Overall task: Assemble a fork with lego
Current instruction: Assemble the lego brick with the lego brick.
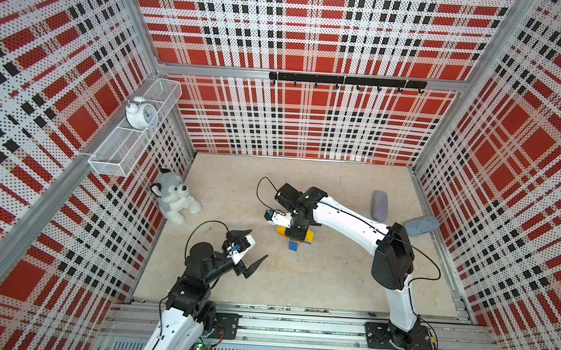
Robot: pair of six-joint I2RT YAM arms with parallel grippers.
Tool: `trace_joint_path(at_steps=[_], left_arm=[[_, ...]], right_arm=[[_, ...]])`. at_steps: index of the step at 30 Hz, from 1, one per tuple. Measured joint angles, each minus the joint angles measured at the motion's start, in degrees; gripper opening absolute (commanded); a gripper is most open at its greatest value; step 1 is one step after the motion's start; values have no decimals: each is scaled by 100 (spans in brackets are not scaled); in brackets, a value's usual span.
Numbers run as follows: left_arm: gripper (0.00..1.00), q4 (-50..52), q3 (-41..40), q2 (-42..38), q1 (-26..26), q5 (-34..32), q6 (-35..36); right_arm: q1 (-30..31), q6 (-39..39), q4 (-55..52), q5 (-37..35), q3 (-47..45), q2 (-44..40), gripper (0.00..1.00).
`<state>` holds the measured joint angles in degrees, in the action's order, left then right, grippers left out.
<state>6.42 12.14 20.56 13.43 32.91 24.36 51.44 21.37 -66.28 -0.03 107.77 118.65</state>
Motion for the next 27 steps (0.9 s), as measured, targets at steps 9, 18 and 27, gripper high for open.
trace_joint_path(at_steps=[9,18,27], left_arm=[[98,2,-2,-35,203,-22,11],[98,2,-26,-79,208,-26,15],[98,2,-55,-79,212,-39,15]], right_arm=[[-74,63,166,221,-162,-42,24],[-146,127,125,286,-127,24,23],[-146,125,144,284,-258,37,23]])
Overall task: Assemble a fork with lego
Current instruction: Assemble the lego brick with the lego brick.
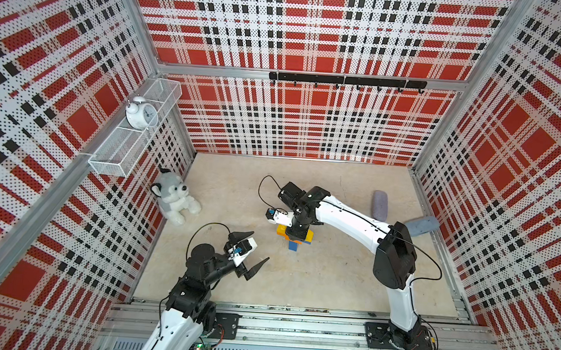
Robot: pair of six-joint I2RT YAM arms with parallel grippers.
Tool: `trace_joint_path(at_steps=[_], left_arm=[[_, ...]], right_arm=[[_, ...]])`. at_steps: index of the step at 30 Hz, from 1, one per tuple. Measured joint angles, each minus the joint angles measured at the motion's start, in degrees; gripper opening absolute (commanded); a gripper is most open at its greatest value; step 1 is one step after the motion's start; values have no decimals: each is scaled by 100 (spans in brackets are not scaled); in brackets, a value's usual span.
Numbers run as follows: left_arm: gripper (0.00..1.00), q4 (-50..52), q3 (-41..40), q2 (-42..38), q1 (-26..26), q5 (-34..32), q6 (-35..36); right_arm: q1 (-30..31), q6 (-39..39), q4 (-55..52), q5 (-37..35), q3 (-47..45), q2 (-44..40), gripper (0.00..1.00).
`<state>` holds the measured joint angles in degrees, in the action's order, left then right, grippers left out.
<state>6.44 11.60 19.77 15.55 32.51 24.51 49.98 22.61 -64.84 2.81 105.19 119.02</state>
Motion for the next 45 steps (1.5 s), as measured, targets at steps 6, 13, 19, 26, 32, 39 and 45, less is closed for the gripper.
trace_joint_path(at_steps=[6,13,19,26,32,39,45], left_arm=[[98,0,0,0,4,-2,0],[98,-2,0,0,4,-4,0],[98,-2,0,-2,20,-7,2],[98,-2,0,-39,26,-24,2],[99,-2,-4,-39,26,-46,2],[98,-2,-31,-37,28,-46,0],[98,-4,-31,-4,31,-44,-2]], right_arm=[[11,-42,-101,-26,177,2,27],[24,-138,-249,-61,433,122,31],[66,-232,-417,-164,623,212,41],[85,-284,-507,-232,629,216,49],[87,-330,-487,-256,627,214,58],[87,-363,-273,-201,417,-52,65],[4,-348,107,4,-249,-671,78]])
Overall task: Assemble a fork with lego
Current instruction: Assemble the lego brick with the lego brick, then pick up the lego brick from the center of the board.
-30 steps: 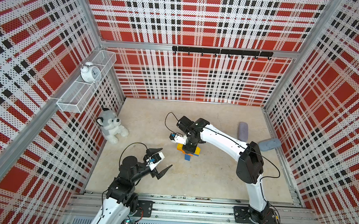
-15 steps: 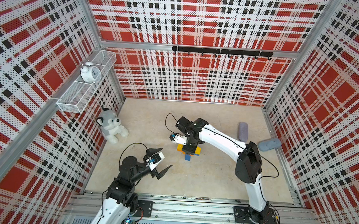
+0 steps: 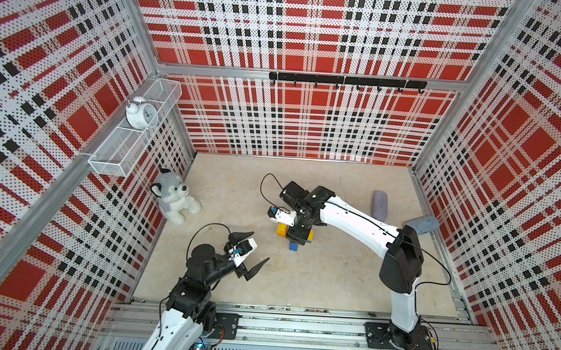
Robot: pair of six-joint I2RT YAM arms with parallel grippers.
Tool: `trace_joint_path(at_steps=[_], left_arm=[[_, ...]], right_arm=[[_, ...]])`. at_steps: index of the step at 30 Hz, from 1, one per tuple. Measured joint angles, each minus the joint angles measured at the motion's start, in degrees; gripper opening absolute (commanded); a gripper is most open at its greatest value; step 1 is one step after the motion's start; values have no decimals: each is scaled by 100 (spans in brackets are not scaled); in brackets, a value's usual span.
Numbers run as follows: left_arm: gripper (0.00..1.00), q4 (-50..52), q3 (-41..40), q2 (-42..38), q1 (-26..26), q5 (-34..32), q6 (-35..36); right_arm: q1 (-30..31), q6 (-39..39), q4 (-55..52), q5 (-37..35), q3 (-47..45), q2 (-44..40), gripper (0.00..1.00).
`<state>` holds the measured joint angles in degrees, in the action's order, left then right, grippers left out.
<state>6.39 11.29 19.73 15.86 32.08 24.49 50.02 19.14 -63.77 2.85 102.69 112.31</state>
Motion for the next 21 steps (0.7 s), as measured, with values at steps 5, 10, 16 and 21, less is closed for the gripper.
trace_joint_path(at_steps=[5,10,16,21], left_arm=[[98,-2,0,61,0,0,0],[98,-4,0,79,0,0,0],[98,-7,0,81,0,-2,0],[98,-13,0,81,0,-4,2]], right_arm=[[-83,44,435,297,-560,-455,80],[-149,37,739,409,-730,-457,73],[-184,-26,918,505,-741,-374,57],[-184,-42,922,577,-745,-243,54]])
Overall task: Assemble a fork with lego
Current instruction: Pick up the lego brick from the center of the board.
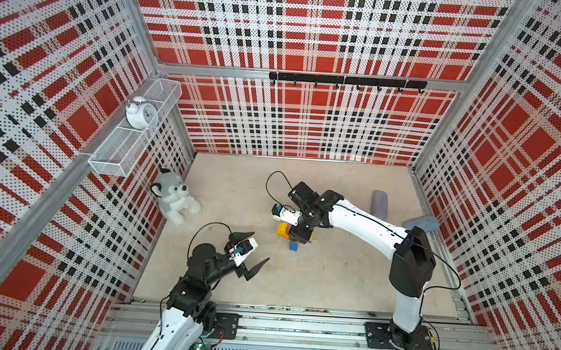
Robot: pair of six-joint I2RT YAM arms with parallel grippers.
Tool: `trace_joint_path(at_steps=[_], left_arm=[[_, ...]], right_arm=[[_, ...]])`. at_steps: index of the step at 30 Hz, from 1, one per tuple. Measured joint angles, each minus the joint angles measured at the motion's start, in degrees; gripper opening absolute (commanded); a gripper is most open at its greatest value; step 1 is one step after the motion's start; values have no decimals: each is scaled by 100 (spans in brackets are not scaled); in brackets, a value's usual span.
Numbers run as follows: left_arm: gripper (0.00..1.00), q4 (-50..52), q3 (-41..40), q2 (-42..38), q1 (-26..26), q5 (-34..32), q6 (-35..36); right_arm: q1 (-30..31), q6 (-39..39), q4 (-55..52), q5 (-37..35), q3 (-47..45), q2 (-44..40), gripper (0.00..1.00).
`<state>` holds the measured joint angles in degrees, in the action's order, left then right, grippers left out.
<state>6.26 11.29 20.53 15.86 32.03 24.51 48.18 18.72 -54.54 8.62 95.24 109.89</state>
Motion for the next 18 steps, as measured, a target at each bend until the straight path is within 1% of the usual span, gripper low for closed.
trace_joint_path(at_steps=[9,16,18], left_arm=[[98,-22,0,7,2,-39,2],[98,-22,0,11,9,-74,24],[98,-22,0,11,11,-85,26]], right_arm=[[0,2,-46,-11,-31,114,40],[0,4,-48,-74,-31,170,34],[0,2,-46,-79,-31,173,31]])
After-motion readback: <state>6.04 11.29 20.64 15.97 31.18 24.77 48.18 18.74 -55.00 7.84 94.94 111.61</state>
